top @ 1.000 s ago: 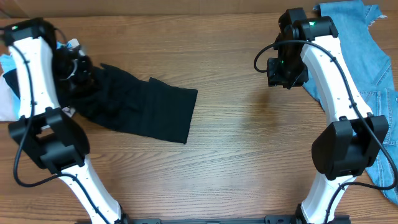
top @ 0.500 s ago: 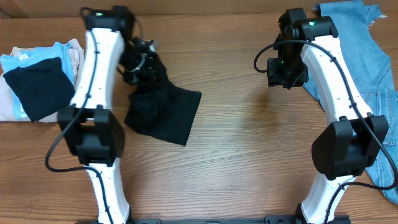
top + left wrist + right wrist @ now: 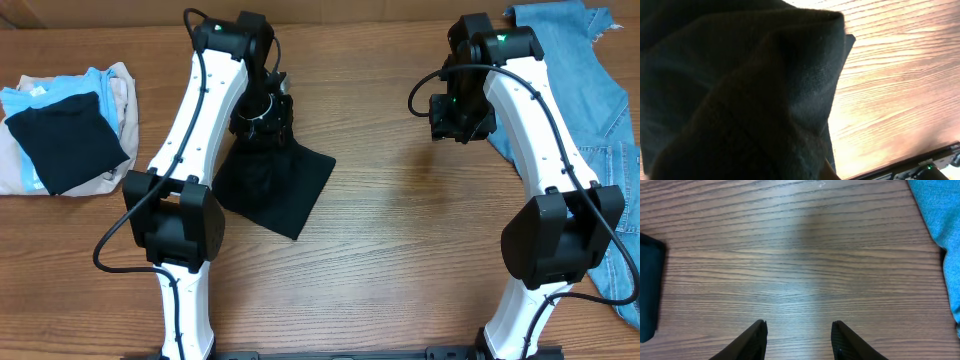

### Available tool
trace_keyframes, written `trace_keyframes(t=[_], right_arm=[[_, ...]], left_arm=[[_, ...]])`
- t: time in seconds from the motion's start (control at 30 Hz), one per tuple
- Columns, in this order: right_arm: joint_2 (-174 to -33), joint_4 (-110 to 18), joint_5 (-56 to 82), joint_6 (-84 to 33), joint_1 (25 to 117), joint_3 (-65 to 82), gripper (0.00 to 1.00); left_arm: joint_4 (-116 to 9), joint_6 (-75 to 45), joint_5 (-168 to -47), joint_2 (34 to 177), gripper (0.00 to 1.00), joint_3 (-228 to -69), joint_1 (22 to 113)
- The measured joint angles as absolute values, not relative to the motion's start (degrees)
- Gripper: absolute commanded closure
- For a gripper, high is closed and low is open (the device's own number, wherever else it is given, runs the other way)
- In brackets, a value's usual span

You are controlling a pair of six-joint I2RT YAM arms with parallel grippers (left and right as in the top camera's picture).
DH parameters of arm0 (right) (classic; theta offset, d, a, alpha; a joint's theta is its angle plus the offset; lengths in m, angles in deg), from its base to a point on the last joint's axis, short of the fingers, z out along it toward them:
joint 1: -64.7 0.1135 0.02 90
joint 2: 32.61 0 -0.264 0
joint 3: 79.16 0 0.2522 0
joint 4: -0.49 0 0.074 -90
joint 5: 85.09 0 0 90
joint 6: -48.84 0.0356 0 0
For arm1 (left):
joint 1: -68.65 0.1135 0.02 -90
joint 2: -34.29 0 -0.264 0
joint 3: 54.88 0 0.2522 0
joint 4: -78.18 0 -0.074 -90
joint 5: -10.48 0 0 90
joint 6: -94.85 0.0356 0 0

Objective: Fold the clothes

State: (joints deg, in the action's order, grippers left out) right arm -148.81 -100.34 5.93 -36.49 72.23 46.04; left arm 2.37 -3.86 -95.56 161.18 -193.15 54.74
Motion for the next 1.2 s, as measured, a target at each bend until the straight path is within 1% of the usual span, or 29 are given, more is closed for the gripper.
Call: trace_keyframes(t=[0.13,0.27,0.47,0.57,0.73,0.97,1.1,1.2], right_arm=[[-148.81,-100.38,5.93,-36.49,72.23,46.04,0.55],[-148.81,-100.36,5.95,-36.49,72.23,46.04,0.55],[-148.81,-100.29,5.93,-36.67,72.23,46.04,0.55],[-148.81,-100.29,5.93,-36.69,72.23,46.04,0.55],[-148.81,-100.31,5.95,-36.69,72.23,46.04,0.54],[-148.81,-100.69,6.63,-37.28,72.23,46.04,0.54],[-148.81,-100.34,13.69,-40.98,72.41,46.04,0.52],[-148.81,-98.28,20.09,-43.77,73.52,46.04,0.5]], left_arm=[[2.41,-4.25,-94.7,161.18,0.9,-193.15,54.52],[3.11,-4.3,-94.2,161.18,0.85,-193.15,53.97],[4.62,-4.91,-93.96,161.18,0.59,-193.15,51.55],[4.8,-5.35,-94.0,161.18,0.58,-193.15,50.11],[4.97,-5.35,-94.0,161.18,0.62,-193.15,48.6],[6.46,-5.35,-91.12,161.18,0.65,-193.17,49.76],[6.17,-5.33,-88.85,161.18,0.65,-193.7,52.33],[4.05,-5.28,-87.97,161.18,0.62,-196.43,55.15]])
